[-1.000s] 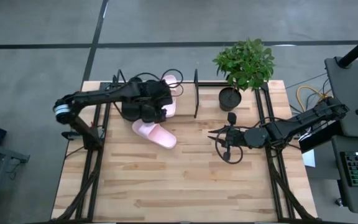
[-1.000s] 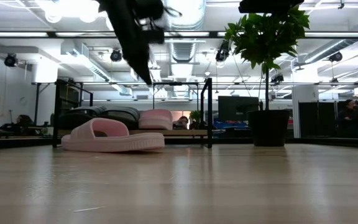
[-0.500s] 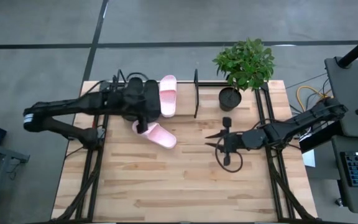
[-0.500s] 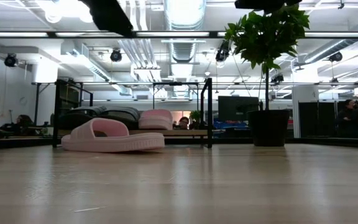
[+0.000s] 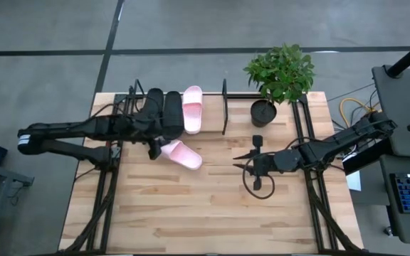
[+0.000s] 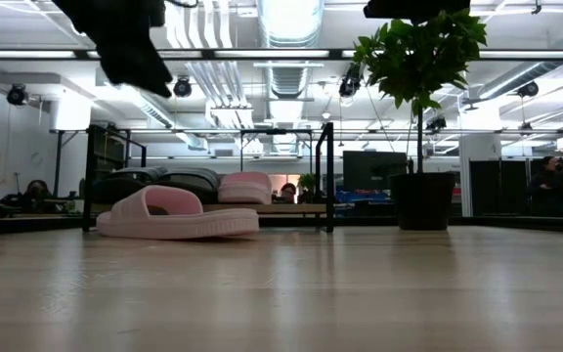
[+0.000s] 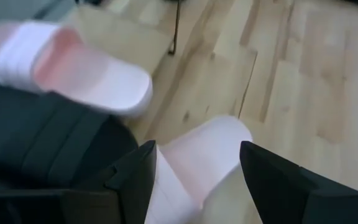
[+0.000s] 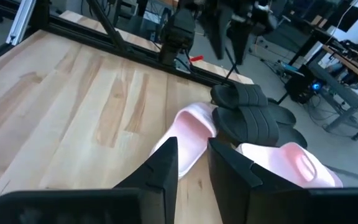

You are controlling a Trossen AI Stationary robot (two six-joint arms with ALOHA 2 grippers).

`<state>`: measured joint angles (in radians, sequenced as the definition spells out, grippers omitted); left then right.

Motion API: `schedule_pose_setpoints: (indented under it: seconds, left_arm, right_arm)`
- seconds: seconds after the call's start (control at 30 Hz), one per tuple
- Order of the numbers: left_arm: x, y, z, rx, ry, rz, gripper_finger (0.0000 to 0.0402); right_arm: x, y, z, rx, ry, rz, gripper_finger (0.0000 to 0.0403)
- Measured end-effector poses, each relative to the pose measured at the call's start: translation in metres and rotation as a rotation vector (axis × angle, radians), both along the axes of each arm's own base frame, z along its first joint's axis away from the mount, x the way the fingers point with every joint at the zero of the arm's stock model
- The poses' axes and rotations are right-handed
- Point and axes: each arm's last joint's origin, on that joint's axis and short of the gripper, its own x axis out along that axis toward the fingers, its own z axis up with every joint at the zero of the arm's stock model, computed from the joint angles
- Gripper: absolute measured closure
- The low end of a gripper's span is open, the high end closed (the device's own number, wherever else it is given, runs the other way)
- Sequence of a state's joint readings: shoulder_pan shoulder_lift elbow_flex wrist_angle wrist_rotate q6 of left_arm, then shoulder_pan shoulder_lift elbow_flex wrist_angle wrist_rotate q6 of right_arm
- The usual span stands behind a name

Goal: Pick and place slides into the shelf
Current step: Put the pink slipper on the shelf

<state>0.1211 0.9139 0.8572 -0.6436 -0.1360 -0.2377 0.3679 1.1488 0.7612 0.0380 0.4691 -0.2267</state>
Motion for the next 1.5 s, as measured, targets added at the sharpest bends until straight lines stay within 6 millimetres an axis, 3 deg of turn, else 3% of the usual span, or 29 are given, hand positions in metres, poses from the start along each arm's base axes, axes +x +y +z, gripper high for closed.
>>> schedule_pose_setpoints:
  seconds: [0.2,0.4,0.67,0.87,1.03,1.2,1.5]
  left_arm:
    - [0.002,0.000,-0.007,-0.022,0.064,0.012,0.0185]
    - [-0.006,-0.001,0.009,-0.005,-0.020,0.004,0.0185]
    - [-0.046,-0.004,0.040,0.058,-0.226,0.033,0.0185]
    - [-0.070,-0.006,0.050,0.062,-0.328,0.096,0.0185]
    - [-0.077,-0.007,0.046,0.053,-0.344,0.106,0.0185]
    - [-0.082,-0.007,0.039,0.054,-0.339,0.110,0.0185]
    - [-0.081,-0.007,0.027,0.051,-0.315,0.110,0.0185]
  right_arm:
    - [0.005,0.002,-0.001,-0.128,-0.003,0.040,0.0316]
    - [0.028,0.009,-0.018,-0.344,-0.002,0.099,0.0279]
    - [0.069,0.001,-0.046,-0.495,-0.028,0.064,0.0229]
    - [0.107,-0.007,-0.049,-0.489,-0.014,0.047,0.0225]
    - [0.136,-0.006,-0.062,-0.447,0.163,0.080,0.0231]
    - [0.153,-0.007,-0.093,-0.368,0.424,0.132,0.0231]
    - [0.165,-0.005,-0.138,-0.431,0.551,0.156,0.0239]
